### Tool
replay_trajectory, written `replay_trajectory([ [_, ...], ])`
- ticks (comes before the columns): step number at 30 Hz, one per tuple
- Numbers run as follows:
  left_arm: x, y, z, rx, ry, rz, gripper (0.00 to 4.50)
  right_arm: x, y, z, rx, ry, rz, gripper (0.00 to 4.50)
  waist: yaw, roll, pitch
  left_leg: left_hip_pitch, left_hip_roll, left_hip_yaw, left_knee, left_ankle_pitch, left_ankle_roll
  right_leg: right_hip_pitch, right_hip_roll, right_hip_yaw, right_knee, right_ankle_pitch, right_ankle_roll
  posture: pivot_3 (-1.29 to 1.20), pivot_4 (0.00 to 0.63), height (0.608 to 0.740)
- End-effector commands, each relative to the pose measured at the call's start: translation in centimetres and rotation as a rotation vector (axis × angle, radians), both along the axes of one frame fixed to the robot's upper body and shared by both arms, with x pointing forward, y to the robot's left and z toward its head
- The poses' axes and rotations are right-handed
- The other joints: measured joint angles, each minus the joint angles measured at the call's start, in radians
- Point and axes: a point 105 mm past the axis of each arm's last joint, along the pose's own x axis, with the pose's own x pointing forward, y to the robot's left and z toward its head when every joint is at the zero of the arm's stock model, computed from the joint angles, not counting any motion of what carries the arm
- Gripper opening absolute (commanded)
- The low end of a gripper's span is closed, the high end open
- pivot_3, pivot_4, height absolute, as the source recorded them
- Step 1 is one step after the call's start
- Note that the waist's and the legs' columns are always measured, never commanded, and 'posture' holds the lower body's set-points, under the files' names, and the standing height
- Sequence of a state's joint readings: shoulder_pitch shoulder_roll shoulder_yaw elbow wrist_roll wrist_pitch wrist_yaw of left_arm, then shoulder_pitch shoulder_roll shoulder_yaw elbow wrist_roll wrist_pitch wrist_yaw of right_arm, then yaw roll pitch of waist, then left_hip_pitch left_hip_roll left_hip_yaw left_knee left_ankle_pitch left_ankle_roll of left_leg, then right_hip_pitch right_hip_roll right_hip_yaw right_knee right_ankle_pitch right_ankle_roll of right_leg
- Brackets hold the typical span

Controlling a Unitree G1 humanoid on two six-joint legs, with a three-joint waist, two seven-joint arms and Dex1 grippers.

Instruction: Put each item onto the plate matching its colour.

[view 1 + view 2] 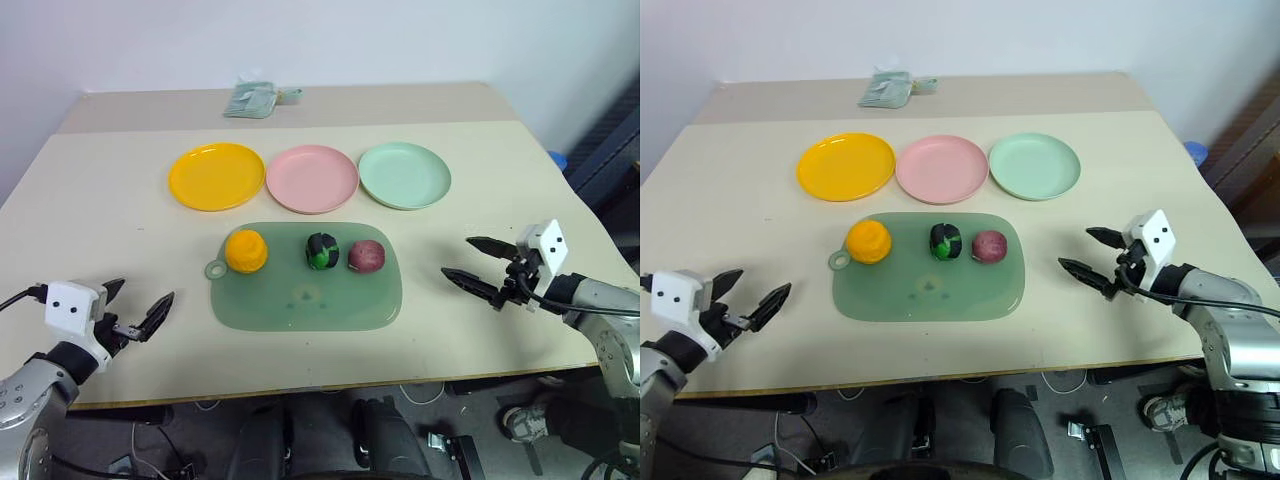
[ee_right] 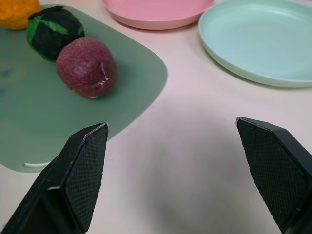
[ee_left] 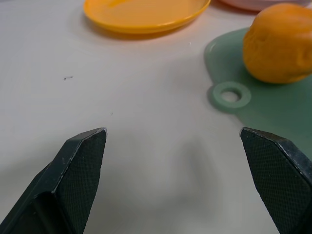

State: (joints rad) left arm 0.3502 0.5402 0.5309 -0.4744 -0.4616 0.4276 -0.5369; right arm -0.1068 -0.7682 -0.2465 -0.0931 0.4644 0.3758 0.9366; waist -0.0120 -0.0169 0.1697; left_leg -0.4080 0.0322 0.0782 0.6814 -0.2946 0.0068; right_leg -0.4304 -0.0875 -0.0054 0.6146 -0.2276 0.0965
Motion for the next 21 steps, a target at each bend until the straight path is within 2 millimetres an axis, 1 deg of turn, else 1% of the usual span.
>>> replay_trajectory([
  [1,-0.2,-0.4,1.0,0.002,-0.036,0.005,4.5,0.4,0.5,0.9,-0.008,-0.032,0.018,4.29,0.0,0.0,0.0,0.0,0.0,0.0,0.0,0.0,0.0,0.0,0.0,0.0,0.0,0.0,0.0,0.0,0.15,0.74],
  [9,0.3,-0.8,0.2,-0.023,-0.036,0.002,4.5,0.7,1.2,1.2,-0.01,-0.042,0.03,4.29,0.001,0.0,0.0,0.0,0.0,0.0,0.001,0.0,0.0,0.0,0.004,0.0,0.0,0.0,0.0,0.0,0.15,0.74],
  [15,1.0,-1.4,0.4,-0.044,-0.063,-0.036,4.5,0.5,2.0,1.1,-0.007,-0.047,0.036,4.29,0.001,0.0,0.0,0.0,0.0,0.0,0.001,0.0,0.0,0.001,0.004,0.0,0.0,0.0,0.0,0.0,0.15,0.74],
  [17,1.3,-2.2,0.6,-0.039,-0.071,-0.073,4.5,0.6,2.4,1.6,-0.007,-0.066,0.042,4.29,0.0,0.0,0.0,0.0,0.0,0.0,0.001,0.0,0.0,0.001,0.005,0.0,0.0,0.0,0.0,0.0,0.15,0.74],
  [21,2.8,-4.7,1.1,-0.068,-0.074,-0.191,4.5,0.5,3.1,2.1,-0.001,-0.082,0.048,4.29,0.004,0.0,0.0,0.0,0.0,0.0,0.002,0.0,0.0,0.001,0.005,0.0,0.001,0.0,0.0,0.0,0.15,0.74],
])
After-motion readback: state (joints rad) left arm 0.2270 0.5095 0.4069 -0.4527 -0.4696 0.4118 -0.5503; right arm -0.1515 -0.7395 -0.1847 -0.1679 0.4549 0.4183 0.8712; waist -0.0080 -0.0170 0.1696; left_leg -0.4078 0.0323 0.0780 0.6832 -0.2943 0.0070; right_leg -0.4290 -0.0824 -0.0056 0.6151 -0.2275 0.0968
